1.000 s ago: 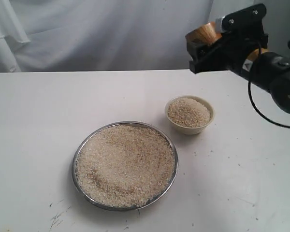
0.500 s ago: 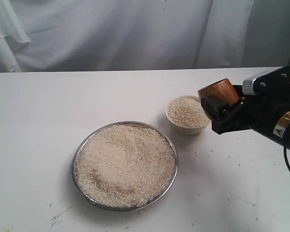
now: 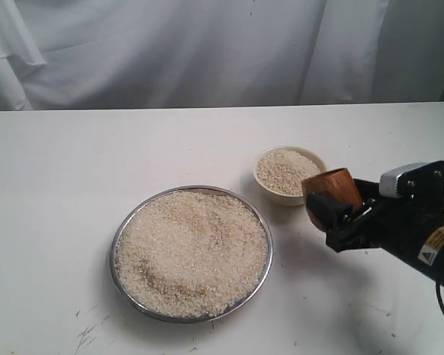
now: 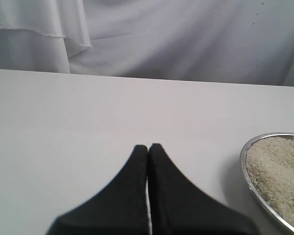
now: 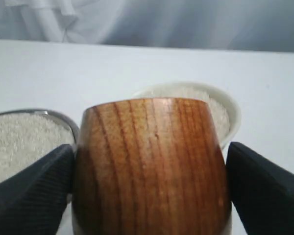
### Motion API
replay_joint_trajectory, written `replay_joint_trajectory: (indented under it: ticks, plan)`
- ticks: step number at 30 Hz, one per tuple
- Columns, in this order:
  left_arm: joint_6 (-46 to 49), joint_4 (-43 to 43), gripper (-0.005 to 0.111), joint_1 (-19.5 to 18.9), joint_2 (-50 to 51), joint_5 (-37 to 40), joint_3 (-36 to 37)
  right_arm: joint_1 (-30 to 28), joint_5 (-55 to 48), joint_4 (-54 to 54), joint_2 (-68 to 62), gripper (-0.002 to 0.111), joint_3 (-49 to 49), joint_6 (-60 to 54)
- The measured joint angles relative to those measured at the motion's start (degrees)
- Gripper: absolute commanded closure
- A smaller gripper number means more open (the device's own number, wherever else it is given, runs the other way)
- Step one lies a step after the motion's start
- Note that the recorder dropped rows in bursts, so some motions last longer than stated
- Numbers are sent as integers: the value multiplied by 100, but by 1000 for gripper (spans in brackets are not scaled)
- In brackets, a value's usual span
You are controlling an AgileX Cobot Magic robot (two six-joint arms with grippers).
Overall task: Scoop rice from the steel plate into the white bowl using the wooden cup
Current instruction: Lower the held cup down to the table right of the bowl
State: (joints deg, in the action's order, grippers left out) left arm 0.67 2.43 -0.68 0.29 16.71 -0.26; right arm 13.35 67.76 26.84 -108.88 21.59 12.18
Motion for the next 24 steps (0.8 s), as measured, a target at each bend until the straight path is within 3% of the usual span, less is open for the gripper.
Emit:
replay_joint_trajectory:
  ticks: [19, 24]
  plan:
    - [0, 0, 107, 0, 0, 0, 0, 0, 67, 1066, -478, 108, 523, -31]
    - [0, 0, 107, 0, 0, 0, 0, -11, 70, 1771, -722, 108, 790, 215]
